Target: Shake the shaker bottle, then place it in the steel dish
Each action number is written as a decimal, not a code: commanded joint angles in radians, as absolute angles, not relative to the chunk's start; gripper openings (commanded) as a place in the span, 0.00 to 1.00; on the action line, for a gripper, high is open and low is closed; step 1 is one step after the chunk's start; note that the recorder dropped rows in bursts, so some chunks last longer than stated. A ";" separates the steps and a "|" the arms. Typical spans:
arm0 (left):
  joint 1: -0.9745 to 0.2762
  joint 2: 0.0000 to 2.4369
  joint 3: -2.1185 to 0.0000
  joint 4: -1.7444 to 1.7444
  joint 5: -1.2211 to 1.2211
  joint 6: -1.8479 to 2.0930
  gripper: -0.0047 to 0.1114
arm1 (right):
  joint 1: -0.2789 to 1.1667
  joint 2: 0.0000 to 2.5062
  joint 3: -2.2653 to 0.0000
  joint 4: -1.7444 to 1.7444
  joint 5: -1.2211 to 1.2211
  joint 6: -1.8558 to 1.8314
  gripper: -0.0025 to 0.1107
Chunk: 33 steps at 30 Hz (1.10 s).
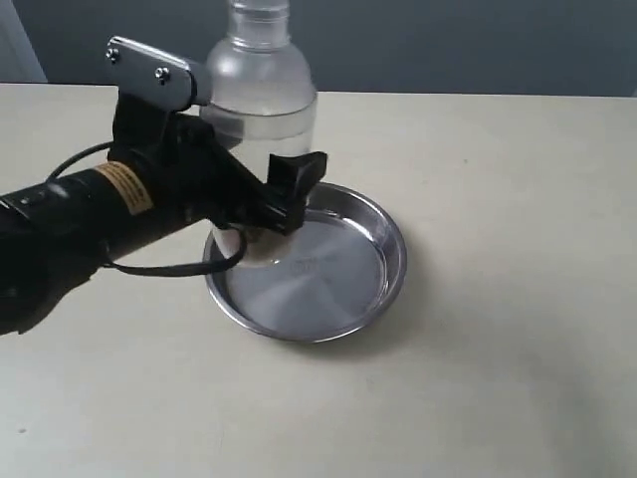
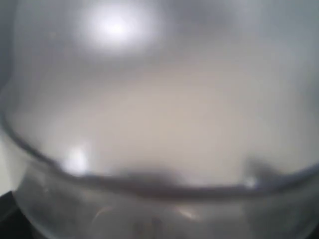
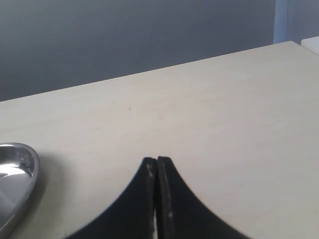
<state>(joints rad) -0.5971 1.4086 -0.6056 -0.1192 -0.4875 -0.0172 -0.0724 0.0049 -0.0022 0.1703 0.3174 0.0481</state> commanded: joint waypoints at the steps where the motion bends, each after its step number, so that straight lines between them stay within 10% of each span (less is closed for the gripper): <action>1: -0.614 1.396 -0.633 -0.144 -0.492 -0.009 0.04 | -0.068 0.000 0.000 0.169 0.309 0.048 0.02; 33: -0.678 1.536 -0.680 -0.234 -0.367 0.014 0.04 | -0.068 0.000 0.000 0.169 0.309 0.048 0.02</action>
